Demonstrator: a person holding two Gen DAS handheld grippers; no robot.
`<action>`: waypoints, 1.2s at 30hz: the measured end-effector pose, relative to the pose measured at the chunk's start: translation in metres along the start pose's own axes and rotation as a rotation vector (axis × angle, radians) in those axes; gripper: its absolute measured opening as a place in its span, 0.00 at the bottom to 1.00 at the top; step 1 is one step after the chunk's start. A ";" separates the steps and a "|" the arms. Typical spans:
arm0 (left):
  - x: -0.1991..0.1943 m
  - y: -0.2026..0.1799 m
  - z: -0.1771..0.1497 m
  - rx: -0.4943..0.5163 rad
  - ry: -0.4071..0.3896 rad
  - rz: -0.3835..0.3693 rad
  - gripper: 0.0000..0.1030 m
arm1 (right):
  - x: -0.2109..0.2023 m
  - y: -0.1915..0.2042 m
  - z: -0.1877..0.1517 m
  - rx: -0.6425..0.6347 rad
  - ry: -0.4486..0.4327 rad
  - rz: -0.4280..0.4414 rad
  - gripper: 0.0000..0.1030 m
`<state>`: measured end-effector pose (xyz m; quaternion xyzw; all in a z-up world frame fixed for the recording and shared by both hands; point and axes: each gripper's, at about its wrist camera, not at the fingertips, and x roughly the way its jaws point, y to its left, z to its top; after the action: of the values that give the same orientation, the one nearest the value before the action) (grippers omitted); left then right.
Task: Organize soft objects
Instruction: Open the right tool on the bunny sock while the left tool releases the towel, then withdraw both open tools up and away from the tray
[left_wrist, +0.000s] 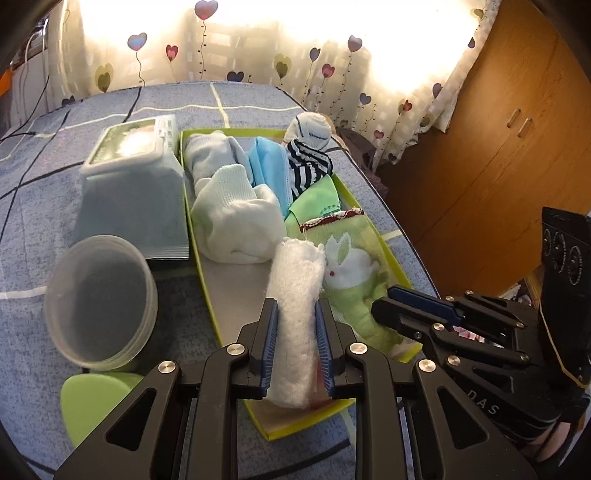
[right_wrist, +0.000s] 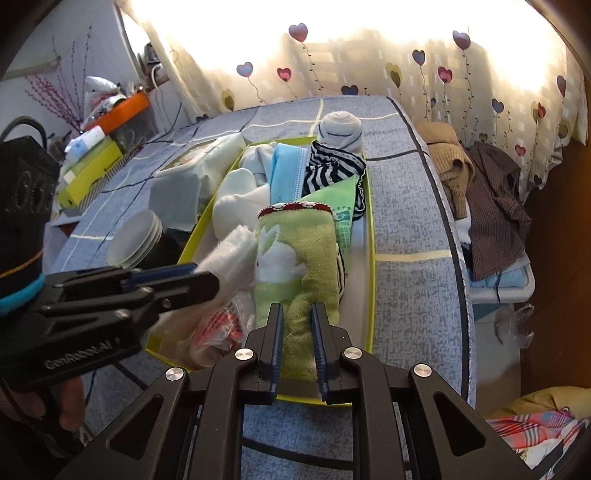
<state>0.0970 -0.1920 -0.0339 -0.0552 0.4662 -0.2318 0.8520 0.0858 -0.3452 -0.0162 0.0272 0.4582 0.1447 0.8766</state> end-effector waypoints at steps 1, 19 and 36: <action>0.001 0.000 0.001 -0.002 -0.002 0.004 0.21 | 0.001 0.000 0.001 -0.001 0.000 -0.002 0.14; -0.031 -0.007 -0.007 0.053 -0.048 -0.050 0.36 | -0.024 0.010 0.002 -0.008 -0.052 -0.019 0.14; -0.081 -0.016 -0.035 0.100 -0.108 -0.022 0.36 | -0.064 0.052 -0.017 -0.061 -0.083 -0.076 0.45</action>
<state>0.0260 -0.1655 0.0140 -0.0301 0.4069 -0.2607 0.8749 0.0259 -0.3148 0.0343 -0.0109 0.4176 0.1240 0.9001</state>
